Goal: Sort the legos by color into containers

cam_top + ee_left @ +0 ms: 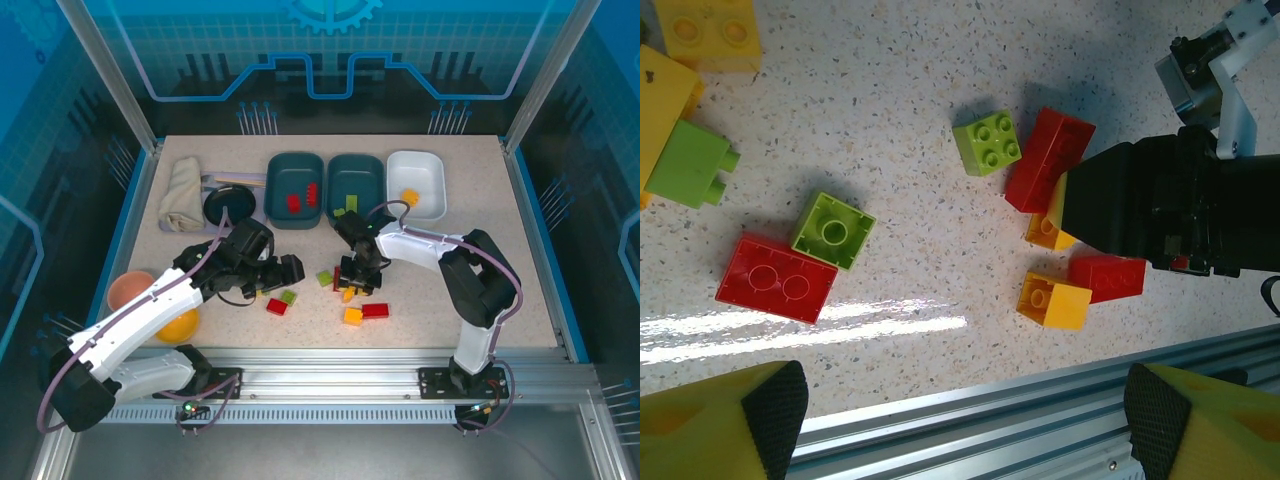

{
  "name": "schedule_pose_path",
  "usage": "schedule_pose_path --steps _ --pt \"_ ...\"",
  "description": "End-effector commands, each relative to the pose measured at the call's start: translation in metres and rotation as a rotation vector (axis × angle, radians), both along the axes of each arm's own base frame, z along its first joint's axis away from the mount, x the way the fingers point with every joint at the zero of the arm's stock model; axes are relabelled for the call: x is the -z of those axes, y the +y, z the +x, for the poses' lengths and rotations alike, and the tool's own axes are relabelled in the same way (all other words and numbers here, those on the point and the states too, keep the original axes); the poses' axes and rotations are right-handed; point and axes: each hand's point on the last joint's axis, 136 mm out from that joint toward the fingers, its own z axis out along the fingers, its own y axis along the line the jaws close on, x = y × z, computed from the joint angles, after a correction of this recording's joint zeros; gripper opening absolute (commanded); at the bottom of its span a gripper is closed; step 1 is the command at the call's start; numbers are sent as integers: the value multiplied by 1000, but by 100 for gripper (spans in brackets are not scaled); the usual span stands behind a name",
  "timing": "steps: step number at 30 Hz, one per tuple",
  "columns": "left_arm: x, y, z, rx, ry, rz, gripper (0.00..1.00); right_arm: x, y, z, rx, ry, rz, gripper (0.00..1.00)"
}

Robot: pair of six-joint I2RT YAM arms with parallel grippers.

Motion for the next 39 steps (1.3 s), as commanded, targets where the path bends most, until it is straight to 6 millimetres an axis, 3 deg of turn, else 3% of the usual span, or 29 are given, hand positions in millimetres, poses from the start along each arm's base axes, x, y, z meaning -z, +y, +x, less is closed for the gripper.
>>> schedule_pose_path --steps 1,11,19,23,29,34,39 --pt "0 1 0 -14 -7 -3 87 6 -10 -7 -29 14 -66 35" --pt "-2 1 -1 -13 -7 -1 87 -2 -16 7 -41 -43 -91 24" --pt "-1 0 1 -14 -8 -3 87 -26 -23 17 -53 -101 -83 24" --pt "1 -2 2 -12 -4 -6 87 -20 -29 19 -55 -84 -89 24" --pt "-1 -4 4 -9 -8 -9 87 -13 -43 26 -30 -67 -97 26" --pt "-1 -4 4 -10 -6 -6 86 -13 -60 29 -22 -73 -115 21" --pt "-13 -13 12 -3 -25 -44 87 -42 -83 44 2 -169 -133 19"
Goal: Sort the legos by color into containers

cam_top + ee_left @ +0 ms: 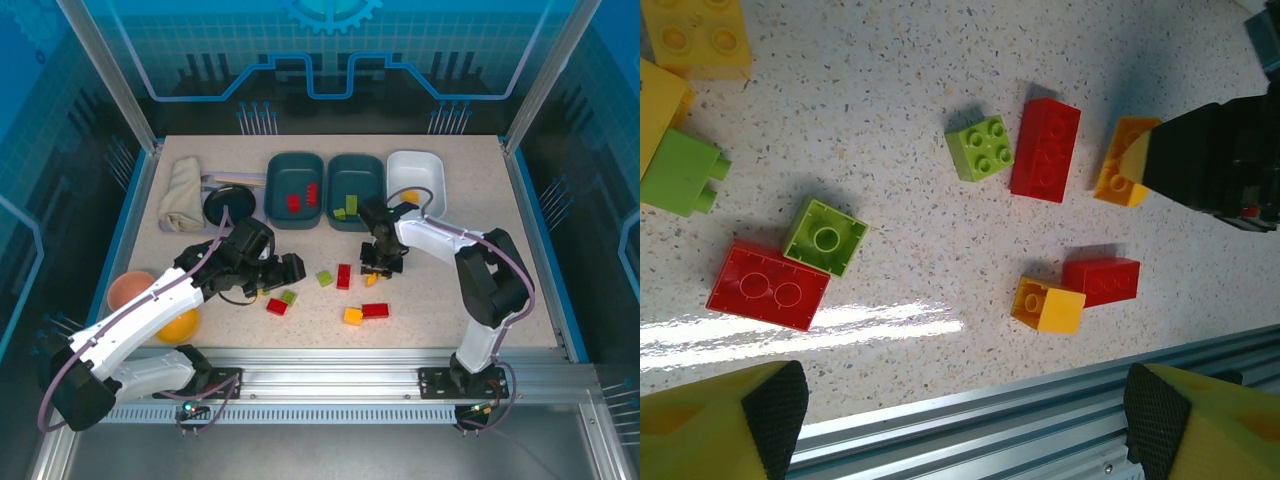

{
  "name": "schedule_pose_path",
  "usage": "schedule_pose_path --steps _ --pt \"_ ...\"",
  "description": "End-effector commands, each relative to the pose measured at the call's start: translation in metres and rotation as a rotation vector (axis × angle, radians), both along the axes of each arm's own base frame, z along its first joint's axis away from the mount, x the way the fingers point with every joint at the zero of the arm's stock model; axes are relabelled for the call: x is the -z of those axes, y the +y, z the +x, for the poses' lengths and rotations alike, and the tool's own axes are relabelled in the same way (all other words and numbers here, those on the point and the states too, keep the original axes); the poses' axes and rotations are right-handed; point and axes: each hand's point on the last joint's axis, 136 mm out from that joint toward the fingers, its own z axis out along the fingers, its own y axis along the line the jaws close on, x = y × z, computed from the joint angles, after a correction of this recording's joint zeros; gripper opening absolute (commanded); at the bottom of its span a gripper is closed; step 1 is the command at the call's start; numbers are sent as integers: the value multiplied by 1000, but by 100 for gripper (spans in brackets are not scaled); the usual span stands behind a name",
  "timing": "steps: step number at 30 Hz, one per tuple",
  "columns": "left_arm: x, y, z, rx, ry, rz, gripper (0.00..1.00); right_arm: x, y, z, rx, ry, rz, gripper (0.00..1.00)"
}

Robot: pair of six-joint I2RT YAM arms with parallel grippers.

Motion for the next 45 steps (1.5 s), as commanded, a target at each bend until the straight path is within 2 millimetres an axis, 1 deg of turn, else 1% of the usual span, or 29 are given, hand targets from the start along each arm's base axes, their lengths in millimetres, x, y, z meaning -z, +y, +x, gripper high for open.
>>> schedule_pose_path --steps 1,4,7,10,14,17,18,21,23,26,30,33,37,39,40,42,45 --pt "-19 -15 13 4 -31 -49 87 -36 -26 13 -1 -103 -39 19" --pt "-43 -33 33 30 -84 -80 87 -65 -51 35 33 -190 -61 20" --pt "-67 -53 58 63 -141 -102 87 -83 -79 63 83 -244 -79 20" --pt "-79 -71 84 80 -174 -115 88 -90 -102 95 146 -272 -92 20" --pt "-89 -91 118 87 -196 -157 88 -86 -123 136 216 -276 -108 20" --pt "-89 -101 135 102 -204 -147 87 -80 -130 162 238 -270 -104 20" --pt "-89 -103 139 104 -205 -147 87 -74 -129 168 234 -258 -102 20" --pt "-84 -106 145 104 -198 -144 87 -56 -112 188 149 -225 -46 20" --pt "-81 -105 146 102 -190 -141 87 -48 -107 199 72 -222 -66 20" --pt "-76 -103 145 95 -180 -135 87 -42 -106 207 22 -225 -37 21" --pt "-71 -99 145 85 -173 -124 87 -27 -98 206 -56 -189 11 22" --pt "-67 -96 145 80 -164 -117 87 -19 -94 206 -109 -183 16 22" --pt "-62 -93 143 76 -155 -106 87 -9 -101 204 -110 -152 -5 28" --pt "-61 -92 142 71 -150 -99 87 -7 -104 204 -102 -142 -6 33" --pt "-59 -90 142 65 -147 -92 87 -6 -105 204 -103 -141 -9 36" --pt "-58 -85 139 51 -138 -78 87 -13 -105 206 -106 -156 -7 43" --pt "-56 -79 134 38 -128 -68 87 -34 -100 210 -118 -201 -3 48"
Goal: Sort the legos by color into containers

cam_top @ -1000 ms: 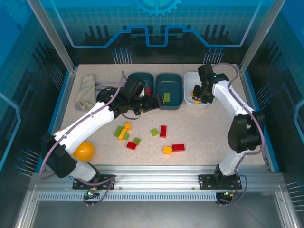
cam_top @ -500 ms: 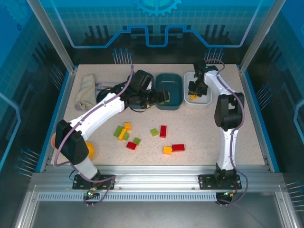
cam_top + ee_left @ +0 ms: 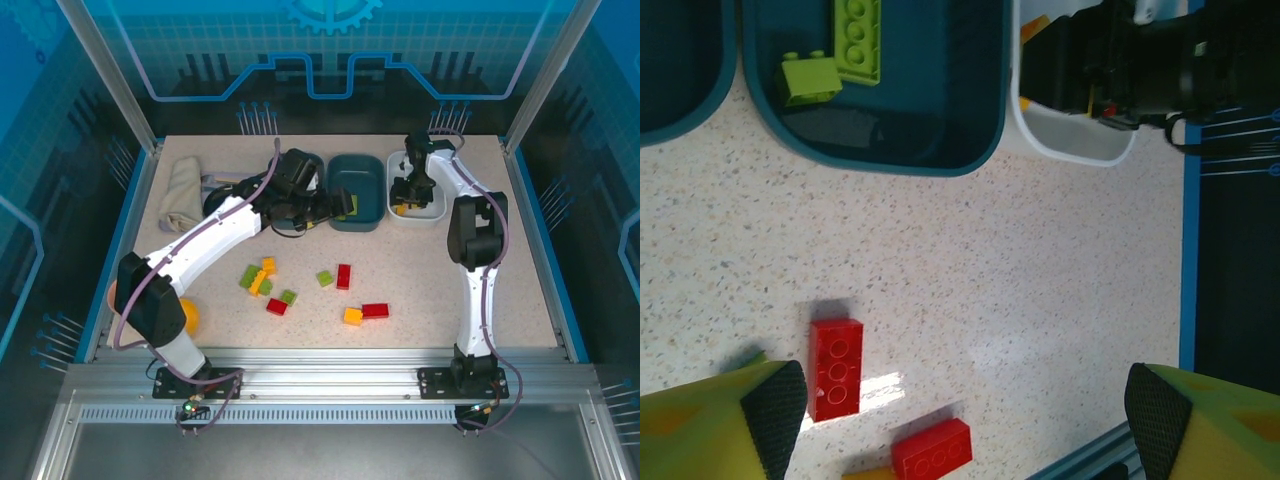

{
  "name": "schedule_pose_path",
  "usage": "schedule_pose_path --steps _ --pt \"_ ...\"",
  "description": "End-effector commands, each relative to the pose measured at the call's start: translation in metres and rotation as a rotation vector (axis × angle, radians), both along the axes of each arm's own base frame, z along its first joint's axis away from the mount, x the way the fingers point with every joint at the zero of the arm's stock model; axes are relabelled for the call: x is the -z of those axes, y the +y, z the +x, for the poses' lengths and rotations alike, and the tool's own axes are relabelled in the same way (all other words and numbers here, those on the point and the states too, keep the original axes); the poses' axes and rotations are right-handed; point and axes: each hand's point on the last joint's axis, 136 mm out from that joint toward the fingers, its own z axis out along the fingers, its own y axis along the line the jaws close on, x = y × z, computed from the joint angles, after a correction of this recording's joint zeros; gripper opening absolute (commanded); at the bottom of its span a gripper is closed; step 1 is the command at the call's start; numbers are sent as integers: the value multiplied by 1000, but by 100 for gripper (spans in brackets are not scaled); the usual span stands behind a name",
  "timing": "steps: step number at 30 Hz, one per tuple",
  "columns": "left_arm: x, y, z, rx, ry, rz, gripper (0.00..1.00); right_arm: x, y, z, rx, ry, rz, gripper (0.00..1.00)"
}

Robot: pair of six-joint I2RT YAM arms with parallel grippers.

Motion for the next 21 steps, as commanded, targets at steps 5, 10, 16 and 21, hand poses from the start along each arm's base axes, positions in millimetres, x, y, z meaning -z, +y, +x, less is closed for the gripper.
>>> schedule_pose_path --steps 5,10,16,21 --pt "9 30 -26 -44 55 70 86 -84 4 6 -4 -160 10 48" --pt "30 69 -64 -92 152 189 85 -154 35 -24 -14 -342 68 50" --pt "78 106 -125 -77 281 276 86 -161 139 -129 -340 -465 243 66" --pt "122 121 -162 42 367 367 89 -120 187 -227 -490 -338 424 79"
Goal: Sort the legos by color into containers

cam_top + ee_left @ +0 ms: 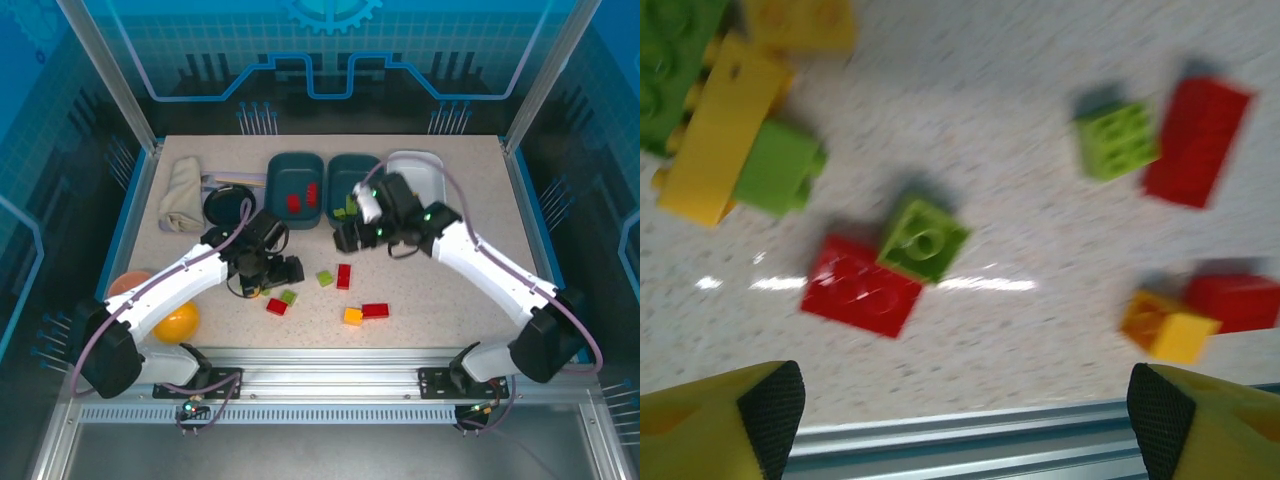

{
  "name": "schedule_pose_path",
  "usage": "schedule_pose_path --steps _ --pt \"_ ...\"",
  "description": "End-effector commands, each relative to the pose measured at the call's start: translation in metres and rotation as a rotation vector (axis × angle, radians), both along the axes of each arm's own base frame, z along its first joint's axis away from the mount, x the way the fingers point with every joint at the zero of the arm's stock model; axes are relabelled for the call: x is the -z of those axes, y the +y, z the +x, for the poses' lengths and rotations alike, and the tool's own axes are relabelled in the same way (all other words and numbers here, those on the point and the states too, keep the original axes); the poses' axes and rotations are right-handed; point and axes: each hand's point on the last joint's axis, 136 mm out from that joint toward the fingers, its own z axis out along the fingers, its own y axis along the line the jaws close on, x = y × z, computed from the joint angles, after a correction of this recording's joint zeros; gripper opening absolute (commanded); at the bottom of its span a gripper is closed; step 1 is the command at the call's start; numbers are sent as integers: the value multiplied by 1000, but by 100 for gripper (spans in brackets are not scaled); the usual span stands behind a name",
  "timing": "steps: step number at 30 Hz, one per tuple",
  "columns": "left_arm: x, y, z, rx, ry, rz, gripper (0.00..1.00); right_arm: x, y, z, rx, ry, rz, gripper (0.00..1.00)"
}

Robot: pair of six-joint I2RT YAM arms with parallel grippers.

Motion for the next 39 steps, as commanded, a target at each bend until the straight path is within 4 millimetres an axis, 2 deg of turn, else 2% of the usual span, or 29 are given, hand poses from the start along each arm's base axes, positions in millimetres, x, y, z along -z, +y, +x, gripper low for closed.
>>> schedule_pose_path --steps 1,4,7,12,17,23,27,32,35,39 --pt "23 7 -24 107 72 52 89 27 23 -39 -78 95 83 80" --pt "39 9 -28 167 90 119 91 48 30 -69 -122 141 63 81" --pt "50 8 -24 198 86 144 93 61 31 -82 -133 183 65 81" --pt "66 1 -22 271 103 164 91 61 31 -85 -137 184 78 81" --pt "80 13 -25 288 126 252 89 60 29 -86 -129 182 80 81" --pt "93 14 -24 312 140 267 86 61 25 -85 -110 183 70 81" --pt "104 13 -25 323 155 269 80 63 25 -84 -102 190 65 80" --pt "106 12 -20 329 132 277 74 62 26 -83 -100 190 63 80" --pt "107 10 -18 331 128 270 65 62 25 -82 -97 191 62 80" --pt "106 8 -19 332 128 258 47 62 24 -81 -92 189 60 78"
